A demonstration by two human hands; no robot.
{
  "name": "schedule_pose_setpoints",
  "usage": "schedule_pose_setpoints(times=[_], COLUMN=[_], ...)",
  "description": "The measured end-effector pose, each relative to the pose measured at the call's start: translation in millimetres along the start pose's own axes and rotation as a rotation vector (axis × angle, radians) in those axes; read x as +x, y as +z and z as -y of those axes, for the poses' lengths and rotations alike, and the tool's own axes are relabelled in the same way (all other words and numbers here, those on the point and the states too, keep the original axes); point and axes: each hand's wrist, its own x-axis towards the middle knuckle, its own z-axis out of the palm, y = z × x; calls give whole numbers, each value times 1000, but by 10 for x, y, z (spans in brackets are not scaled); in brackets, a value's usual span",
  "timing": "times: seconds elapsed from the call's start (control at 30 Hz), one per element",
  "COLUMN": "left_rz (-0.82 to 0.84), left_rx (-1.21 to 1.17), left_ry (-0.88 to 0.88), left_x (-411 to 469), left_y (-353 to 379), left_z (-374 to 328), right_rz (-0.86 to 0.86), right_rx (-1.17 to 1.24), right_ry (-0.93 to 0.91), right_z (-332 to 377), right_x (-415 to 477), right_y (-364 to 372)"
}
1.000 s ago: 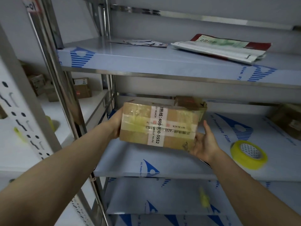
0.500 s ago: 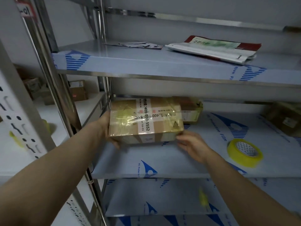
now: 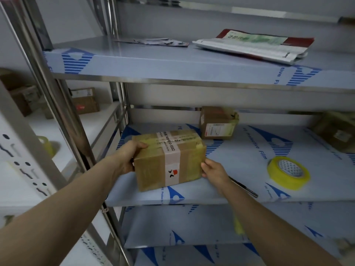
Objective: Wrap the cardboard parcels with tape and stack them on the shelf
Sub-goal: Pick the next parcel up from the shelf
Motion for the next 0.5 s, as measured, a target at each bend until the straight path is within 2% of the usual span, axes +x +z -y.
schedule_pose_setpoints(times=[0.1,0.17,0.23,0.3,0.37,0.5], left_rz=[-166,-355,-451,-337,-204,-79], left_rx=[173,588,987,1115,1223,1508], left_ry=[136,312,599,736,706,599], left_x=[48,62,39,34,98,241], left_y=[86,171,325,512,667,821], left_z=[-25,-88,-151,-239,-303,-266], right_rz=[-15,-130,-304,-332,-205,37], right_rx=[-78,-29,102,278,428,574], right_ry=[-26,-78,-115,-109,-66,-27], right_z=[19,42,90,193,302,395], right_x=[-16,-30,-33,-43,-25,45], right_y=[0,-28,-80,-134,-156,-107])
